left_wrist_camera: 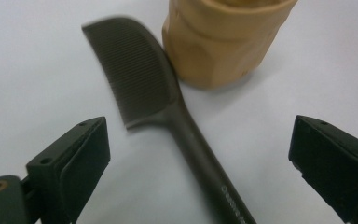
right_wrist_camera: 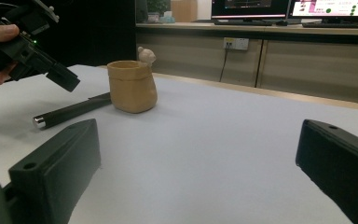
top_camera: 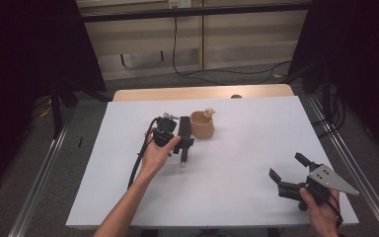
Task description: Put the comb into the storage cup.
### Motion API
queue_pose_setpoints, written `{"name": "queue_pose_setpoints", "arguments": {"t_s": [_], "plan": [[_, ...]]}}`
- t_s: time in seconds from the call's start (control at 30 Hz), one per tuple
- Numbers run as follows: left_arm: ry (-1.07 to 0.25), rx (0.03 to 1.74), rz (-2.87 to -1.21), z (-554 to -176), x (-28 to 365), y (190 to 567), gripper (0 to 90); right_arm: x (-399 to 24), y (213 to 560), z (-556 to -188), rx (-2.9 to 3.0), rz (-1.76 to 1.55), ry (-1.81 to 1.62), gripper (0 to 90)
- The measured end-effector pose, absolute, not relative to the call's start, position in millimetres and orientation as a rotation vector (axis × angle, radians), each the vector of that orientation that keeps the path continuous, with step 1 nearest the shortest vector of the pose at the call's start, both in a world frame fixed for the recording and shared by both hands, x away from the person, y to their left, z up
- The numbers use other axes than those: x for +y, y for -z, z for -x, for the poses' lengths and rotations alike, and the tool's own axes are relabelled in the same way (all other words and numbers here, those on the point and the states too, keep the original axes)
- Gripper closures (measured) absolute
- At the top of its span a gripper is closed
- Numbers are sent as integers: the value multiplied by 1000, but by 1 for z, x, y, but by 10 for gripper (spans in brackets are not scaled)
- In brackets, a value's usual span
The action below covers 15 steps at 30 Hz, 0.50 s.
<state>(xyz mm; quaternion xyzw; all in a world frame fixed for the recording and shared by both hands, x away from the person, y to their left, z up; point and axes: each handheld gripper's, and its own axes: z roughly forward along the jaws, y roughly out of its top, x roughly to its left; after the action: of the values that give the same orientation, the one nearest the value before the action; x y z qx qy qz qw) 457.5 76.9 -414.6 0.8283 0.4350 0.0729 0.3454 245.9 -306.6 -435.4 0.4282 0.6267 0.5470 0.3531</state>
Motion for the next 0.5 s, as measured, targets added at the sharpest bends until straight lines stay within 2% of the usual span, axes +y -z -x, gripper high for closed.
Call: {"name": "queue_pose_setpoints", "arguments": {"t_s": [0.1, 0.2, 0.5], "plan": [[-145, 1184, -2208, -460, 76, 415, 63, -307, 435, -246, 1619, -1110, -1415, 0], [-199, 1206, -2250, -460, 72, 416, 82, -307, 435, -246, 1620, -1109, -1416, 0], [-215, 1268, -2314, -467, 58, 416, 82, -307, 436, -246, 1630, -1109, -1410, 0]]}}
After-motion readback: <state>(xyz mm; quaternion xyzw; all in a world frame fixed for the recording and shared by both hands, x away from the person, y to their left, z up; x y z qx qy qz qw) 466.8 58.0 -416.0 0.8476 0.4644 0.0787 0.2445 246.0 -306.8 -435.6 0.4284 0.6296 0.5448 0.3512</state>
